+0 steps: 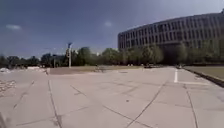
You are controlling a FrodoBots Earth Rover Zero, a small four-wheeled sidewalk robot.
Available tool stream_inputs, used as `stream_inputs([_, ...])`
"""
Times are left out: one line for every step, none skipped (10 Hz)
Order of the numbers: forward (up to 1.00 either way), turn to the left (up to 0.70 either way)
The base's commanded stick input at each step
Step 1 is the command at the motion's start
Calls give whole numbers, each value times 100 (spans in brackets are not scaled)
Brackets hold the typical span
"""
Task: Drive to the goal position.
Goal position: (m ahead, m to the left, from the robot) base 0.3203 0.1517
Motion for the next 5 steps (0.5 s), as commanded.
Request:
stream_inputs([70,-15])
stream_inputs([70,-9])
stream_inputs([70,-6])
stream_inputs([70,-5])
stream_inputs([70,-3])
